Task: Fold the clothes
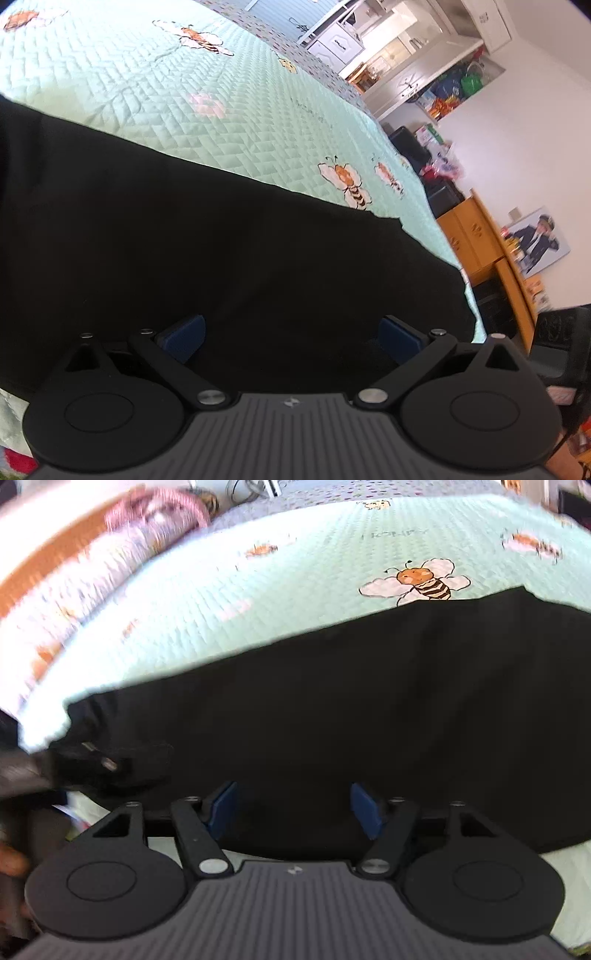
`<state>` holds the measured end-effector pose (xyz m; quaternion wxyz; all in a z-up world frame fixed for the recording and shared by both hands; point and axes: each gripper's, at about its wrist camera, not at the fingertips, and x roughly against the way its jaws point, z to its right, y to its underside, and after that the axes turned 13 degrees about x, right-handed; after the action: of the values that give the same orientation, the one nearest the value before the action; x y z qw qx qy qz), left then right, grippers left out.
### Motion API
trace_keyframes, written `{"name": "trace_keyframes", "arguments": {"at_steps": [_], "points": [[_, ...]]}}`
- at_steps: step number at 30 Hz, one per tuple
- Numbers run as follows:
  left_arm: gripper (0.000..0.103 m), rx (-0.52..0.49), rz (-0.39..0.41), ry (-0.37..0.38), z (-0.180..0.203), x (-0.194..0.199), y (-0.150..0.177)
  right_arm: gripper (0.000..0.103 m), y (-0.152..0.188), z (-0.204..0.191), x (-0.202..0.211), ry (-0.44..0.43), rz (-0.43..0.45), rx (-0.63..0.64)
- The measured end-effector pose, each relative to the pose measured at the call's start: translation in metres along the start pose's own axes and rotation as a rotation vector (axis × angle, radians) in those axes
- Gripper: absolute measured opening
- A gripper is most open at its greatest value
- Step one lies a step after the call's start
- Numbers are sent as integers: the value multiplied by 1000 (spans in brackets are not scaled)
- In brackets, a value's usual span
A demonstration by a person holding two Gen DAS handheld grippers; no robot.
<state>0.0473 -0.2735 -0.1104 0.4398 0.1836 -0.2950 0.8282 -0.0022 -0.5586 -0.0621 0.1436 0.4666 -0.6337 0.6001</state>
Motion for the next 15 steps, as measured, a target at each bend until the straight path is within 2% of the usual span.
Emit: {"name": "trace_keyframes", "arguments": {"at_steps": [4,7,9,11,13,15], "points": [[103,20,3,15,0,1,-2,60,-4,17,23,-109,72,-165],[103,55,16,34,0,6,-4,59,-6,22,24,-188,89,-244],[103,90,29,59,-2,12,-7,59,-4,18,14,-203,69,-250],[103,122,55,79,-2,22,-10,59,4,22,-9,-216,3,-294],[103,129,79,58,2,34,-13,53,16,26,-25,-220,-20,-340],[103,123,91,11,7,46,-14,52,21,27,-23,-229,14,-358]]}}
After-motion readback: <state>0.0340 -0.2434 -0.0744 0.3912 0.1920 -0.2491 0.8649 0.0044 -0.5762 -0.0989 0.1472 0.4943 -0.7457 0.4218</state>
